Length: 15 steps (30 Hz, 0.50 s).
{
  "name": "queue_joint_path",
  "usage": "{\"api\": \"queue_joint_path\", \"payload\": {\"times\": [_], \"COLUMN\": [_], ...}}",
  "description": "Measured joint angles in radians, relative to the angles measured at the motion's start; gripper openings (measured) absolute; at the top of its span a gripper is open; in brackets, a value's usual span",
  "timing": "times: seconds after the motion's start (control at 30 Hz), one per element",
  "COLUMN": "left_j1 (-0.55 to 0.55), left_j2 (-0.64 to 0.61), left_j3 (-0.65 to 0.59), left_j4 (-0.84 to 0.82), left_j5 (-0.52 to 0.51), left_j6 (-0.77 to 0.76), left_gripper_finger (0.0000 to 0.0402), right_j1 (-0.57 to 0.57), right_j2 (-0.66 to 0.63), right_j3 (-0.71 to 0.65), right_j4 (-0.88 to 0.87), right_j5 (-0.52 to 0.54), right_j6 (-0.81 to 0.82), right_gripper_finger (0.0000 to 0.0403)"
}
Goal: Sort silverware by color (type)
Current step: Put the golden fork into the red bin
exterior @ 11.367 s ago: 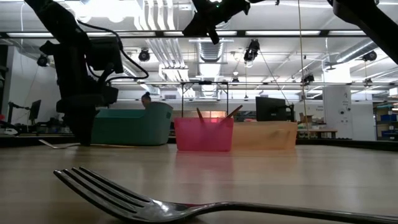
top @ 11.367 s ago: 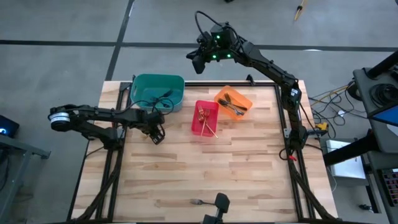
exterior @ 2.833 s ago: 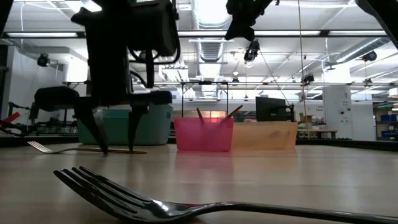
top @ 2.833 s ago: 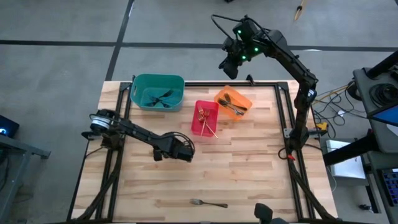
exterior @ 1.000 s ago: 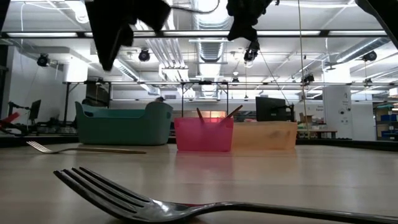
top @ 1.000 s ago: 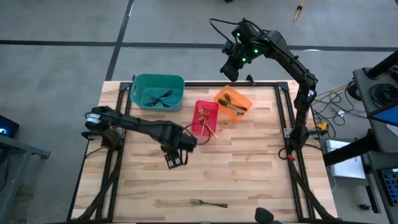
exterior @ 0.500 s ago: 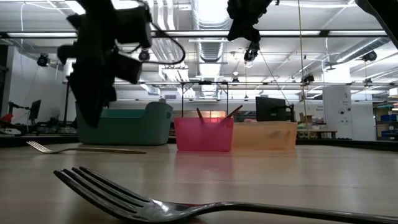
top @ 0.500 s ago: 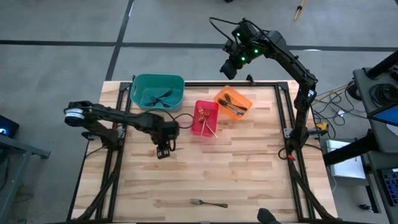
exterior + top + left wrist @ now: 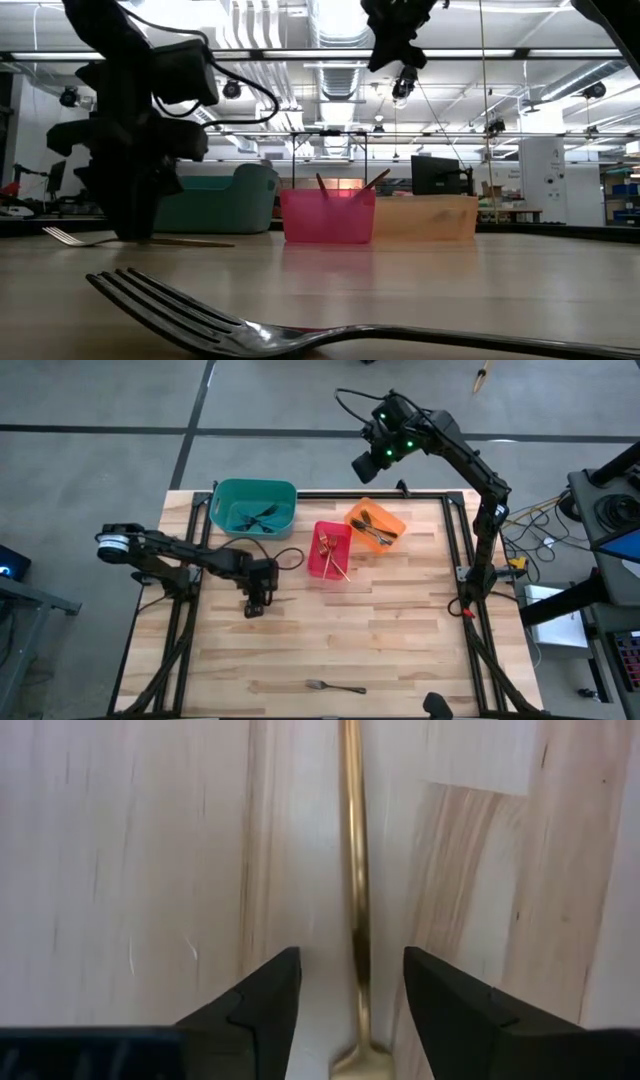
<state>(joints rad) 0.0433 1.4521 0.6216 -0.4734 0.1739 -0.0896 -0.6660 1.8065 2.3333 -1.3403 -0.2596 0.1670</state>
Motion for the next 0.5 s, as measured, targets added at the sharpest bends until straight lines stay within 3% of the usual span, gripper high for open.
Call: {"api": "queue_joint_path", "payload": {"times": [0.13,0.27,0.43,0.5], "left_j1": [-0.001,-0.001,0.000,0.000], "left_j2": [0.002,0.012,0.025,0.025], "left_j3": [-0.008,-0.010,-0.013,-0.012], "left_j4": [0.022,0.031,0.030,0.030], "left_j5": [-0.032,-0.052,-0.070,-0.073], "left_j6": [0.030,0.081,0.131,0.135], "left_gripper_finger": [0.0152,0.0120,0.0030,0.0011], "right_j1": [0.013,0.020,0.048,0.068], "right_j2": [0.000,0.001,0.002,0.002], "right_j3": [0.000,0.000,0.000,0.000], "right_j4": [0.006,0.024,0.019,0.010], "right_j5": [0.073,0.079,0.079,0.072], "right_j6": [0.009,0.022,0.068,0.086], "right_gripper_finger": [0.0022,0.0022,0.0022,0.0022]}}
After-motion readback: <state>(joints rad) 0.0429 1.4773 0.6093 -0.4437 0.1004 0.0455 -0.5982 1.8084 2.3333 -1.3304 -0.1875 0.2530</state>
